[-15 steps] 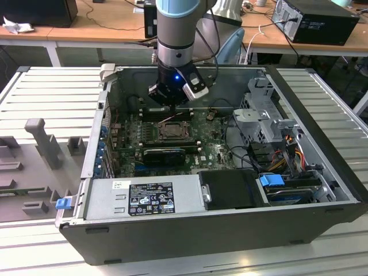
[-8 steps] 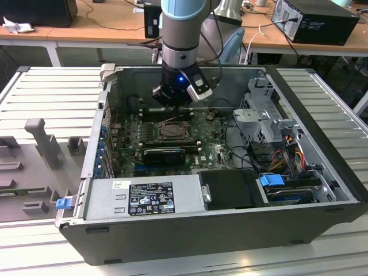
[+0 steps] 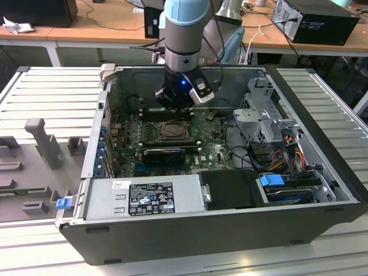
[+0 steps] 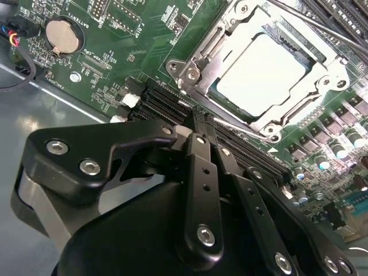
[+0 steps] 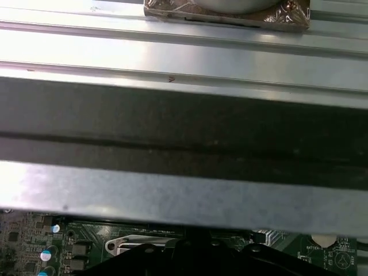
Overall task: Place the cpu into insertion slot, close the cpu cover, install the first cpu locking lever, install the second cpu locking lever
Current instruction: 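Install the first cpu locking lever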
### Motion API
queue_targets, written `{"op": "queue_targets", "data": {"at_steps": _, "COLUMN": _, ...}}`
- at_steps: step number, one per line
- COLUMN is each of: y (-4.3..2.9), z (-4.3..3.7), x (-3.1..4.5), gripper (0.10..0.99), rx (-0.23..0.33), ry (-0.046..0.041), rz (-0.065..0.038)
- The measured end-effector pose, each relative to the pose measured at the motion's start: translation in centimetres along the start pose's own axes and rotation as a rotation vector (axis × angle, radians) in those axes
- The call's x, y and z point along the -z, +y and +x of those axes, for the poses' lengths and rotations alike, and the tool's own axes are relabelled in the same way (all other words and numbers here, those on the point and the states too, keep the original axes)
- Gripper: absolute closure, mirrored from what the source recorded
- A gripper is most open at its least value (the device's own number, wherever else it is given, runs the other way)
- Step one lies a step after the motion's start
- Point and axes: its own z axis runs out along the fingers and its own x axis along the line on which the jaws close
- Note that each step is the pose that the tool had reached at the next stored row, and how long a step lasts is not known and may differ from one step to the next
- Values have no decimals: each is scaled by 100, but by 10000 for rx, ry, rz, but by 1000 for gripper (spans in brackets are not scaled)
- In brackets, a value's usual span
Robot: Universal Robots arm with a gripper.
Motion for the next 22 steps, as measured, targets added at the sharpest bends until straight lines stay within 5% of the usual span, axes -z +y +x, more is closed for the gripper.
{"op": "queue_targets", "data": {"at_steps": 14, "y": -11, "z": 0, "x": -77, "gripper": 980, "rx": 6, "ry": 30, "rz": 401}}
{"op": "queue_targets", "data": {"at_steps": 22, "y": -10, "z": 0, "x": -101, "gripper": 980, "rx": 3, "ry": 28, "rz": 366}}
